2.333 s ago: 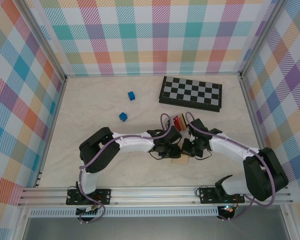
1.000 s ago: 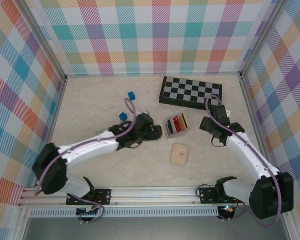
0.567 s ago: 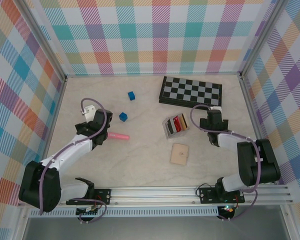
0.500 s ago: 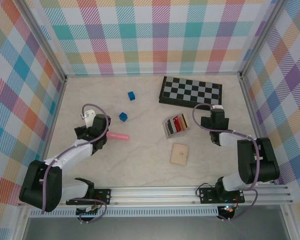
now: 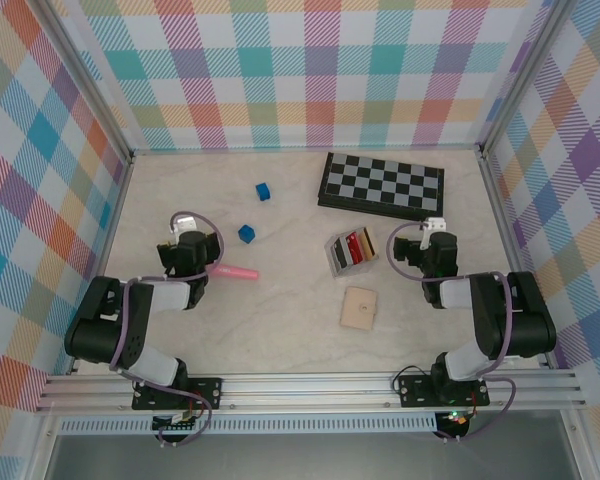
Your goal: Put the credit cards into the card holder
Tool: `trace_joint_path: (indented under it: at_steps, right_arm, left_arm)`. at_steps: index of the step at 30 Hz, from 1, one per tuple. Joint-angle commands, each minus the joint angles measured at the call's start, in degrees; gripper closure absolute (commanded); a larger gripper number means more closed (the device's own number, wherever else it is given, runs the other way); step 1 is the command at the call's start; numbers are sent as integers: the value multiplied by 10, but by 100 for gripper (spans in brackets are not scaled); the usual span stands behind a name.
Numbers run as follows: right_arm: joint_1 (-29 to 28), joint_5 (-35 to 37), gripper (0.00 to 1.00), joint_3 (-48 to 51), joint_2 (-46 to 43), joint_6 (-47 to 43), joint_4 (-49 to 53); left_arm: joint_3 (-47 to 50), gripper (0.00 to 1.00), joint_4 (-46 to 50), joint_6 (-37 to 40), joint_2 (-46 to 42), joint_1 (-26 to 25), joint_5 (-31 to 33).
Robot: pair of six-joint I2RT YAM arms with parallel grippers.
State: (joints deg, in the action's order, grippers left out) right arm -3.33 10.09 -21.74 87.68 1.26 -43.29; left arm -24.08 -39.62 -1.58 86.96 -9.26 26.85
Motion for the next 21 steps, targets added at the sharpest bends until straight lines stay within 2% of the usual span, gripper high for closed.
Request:
trace_joint_path:
  at_steps: [1, 2, 3, 4, 5, 21]
  right_arm:
    - [3, 27, 0, -7, -3, 18, -54]
    - [4, 26, 0, -7, -4, 19, -51]
    - [3, 27, 0, -7, -4, 18, -53]
    - [3, 27, 0, -7, -4, 18, -53]
    - [3, 27, 0, -7, -3, 19, -52]
    - [4, 24, 0, -9, -4, 18, -49]
  left_arm:
    - [37, 0, -164, 23, 42, 18, -72]
    - [27, 0, -137, 20, 33, 19, -77]
    - [10, 0, -72, 13, 22, 21, -84]
    - [19, 0, -117, 11, 34, 31, -91]
    - [13, 0, -91, 5, 24, 34, -97]
    - [15, 0, -94, 9, 26, 33, -97]
